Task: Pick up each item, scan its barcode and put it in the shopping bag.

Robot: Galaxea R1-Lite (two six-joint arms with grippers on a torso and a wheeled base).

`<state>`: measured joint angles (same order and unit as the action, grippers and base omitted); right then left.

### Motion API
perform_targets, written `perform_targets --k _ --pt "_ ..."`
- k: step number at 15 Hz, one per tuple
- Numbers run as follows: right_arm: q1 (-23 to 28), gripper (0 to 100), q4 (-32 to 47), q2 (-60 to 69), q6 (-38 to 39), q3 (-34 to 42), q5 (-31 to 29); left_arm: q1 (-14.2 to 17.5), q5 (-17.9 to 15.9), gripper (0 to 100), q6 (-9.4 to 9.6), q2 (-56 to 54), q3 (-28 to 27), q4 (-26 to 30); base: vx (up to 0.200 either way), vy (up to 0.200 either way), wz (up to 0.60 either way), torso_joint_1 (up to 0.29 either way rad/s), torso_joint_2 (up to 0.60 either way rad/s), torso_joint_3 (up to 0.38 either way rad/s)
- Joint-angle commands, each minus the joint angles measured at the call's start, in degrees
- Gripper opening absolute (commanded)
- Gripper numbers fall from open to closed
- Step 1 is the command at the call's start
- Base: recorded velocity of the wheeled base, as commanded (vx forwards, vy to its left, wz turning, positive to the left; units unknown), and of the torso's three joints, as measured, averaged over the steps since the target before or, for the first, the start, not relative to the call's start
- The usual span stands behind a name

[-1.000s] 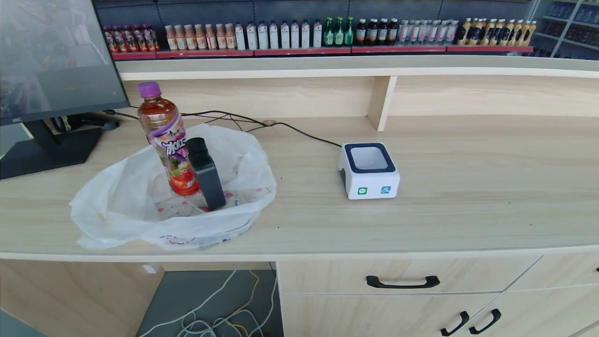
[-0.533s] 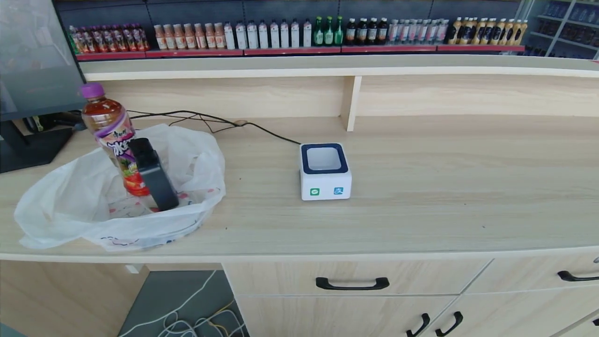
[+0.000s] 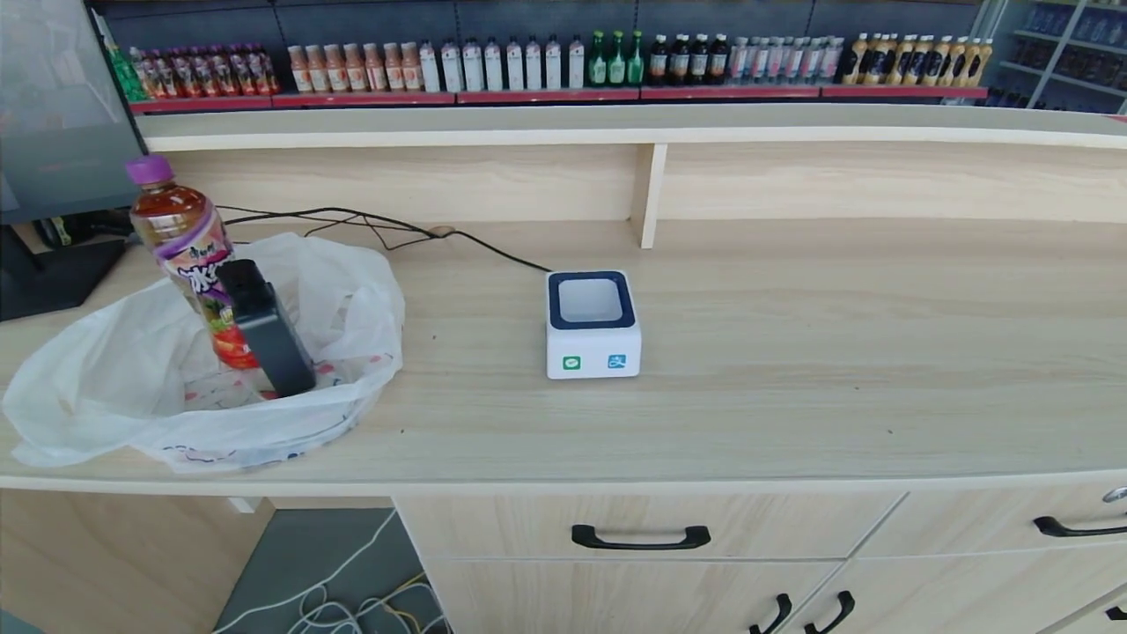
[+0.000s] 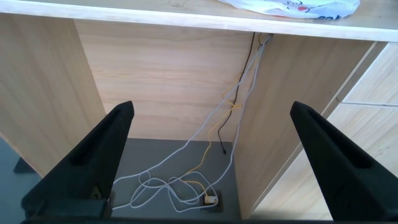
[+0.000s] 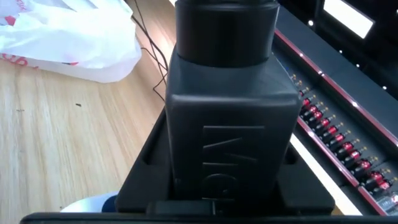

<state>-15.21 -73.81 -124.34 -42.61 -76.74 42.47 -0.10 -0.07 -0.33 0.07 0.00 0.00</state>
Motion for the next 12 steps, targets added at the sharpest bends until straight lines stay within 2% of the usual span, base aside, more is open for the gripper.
perform_targets --k 1,12 --pt "0.36 0 -0.01 -0.11 0.07 0.27 -0.02 0.01 -0.01 100 -0.02 0.01 0.00 0.00 0.000 0.000 0.00 0.000 0.00 0.000" --pt "1.50 0 -1.95 -0.37 -0.28 2.56 -0.64 0.01 -0.01 100 -0.02 0.01 0.00 0.00 0.000 0.000 0.00 0.000 0.00 0.000"
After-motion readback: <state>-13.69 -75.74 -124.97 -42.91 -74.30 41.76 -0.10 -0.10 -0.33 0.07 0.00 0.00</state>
